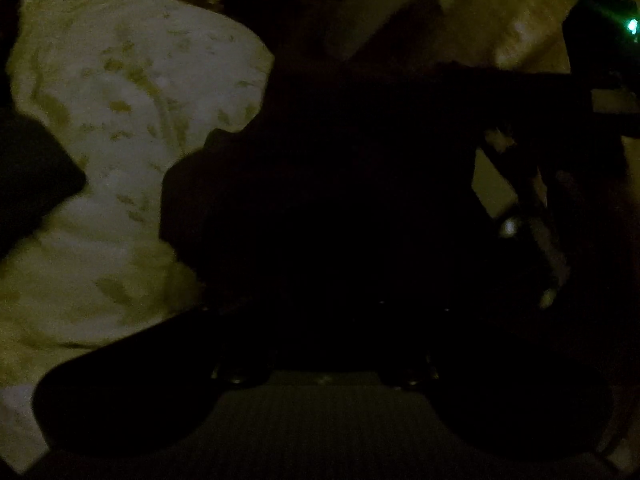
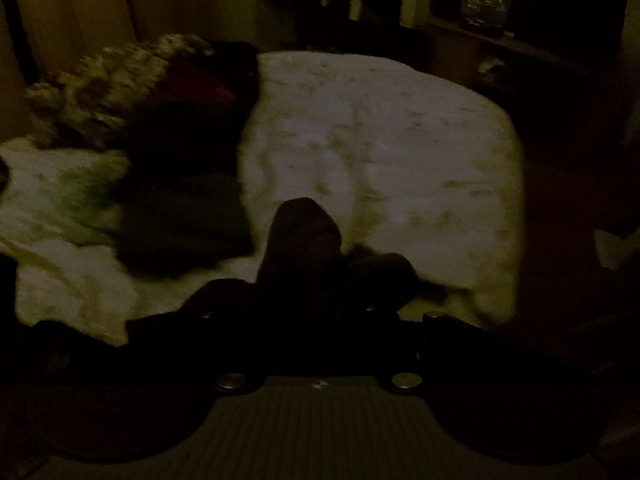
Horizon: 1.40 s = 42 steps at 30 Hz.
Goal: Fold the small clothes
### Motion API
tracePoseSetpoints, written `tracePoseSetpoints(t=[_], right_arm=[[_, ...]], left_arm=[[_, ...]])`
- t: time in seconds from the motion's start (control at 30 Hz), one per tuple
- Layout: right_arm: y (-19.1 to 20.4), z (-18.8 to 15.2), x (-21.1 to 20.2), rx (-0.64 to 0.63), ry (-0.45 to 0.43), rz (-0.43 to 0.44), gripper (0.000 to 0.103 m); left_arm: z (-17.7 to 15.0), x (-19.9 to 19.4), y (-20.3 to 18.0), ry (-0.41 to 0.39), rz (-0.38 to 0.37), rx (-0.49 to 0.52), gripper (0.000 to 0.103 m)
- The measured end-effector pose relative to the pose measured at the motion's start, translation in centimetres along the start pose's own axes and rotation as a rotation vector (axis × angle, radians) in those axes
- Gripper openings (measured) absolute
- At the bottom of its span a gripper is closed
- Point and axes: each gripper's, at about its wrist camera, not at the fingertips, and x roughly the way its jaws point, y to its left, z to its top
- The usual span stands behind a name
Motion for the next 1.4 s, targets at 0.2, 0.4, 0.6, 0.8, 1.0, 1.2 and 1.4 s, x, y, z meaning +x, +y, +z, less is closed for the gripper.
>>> tracePoseSetpoints(t=[0.2,0.4,0.6,0.8,1.0,1.2,1.4], right_arm=[[-6.8,-1.8,7.5,0.038,0.059,-0.12,0.027],[-9.5,-6.0,11.2,0.165,-0.105,-0.2,0.06],[-7.8,-9.0,3.6,0.285,-0.456,-0.231,0.087],[-4.5,-12.3,0.3,0.262,-0.483,-0.179,0.044],[-5.0,-15.2,5.5,0.274,-0.342,-0.212,0.041],[-4.8,-17.4,7.2,0.343,-0.342,-0.309,0.043],[-1.8,-17.7,2.1,0.373,-0.47,-0.359,0.072]], left_arm=[[-3.6,8.7,3.0,0.1,0.034,-0.232,0.024],[-4.8,6.6,5.5,0.109,0.088,-0.172,0.064],[-1.5,0.1,3.2,-0.138,0.113,0.099,0.066],[2.4,4.7,-3.0,-0.038,-0.013,0.281,0.057],[1.4,11.6,-2.3,-0.02,0.234,0.347,0.05],[1.1,10.6,2.4,-0.019,0.308,0.325,0.09],[1.9,4.9,2.6,-0.116,0.357,0.323,0.088]])
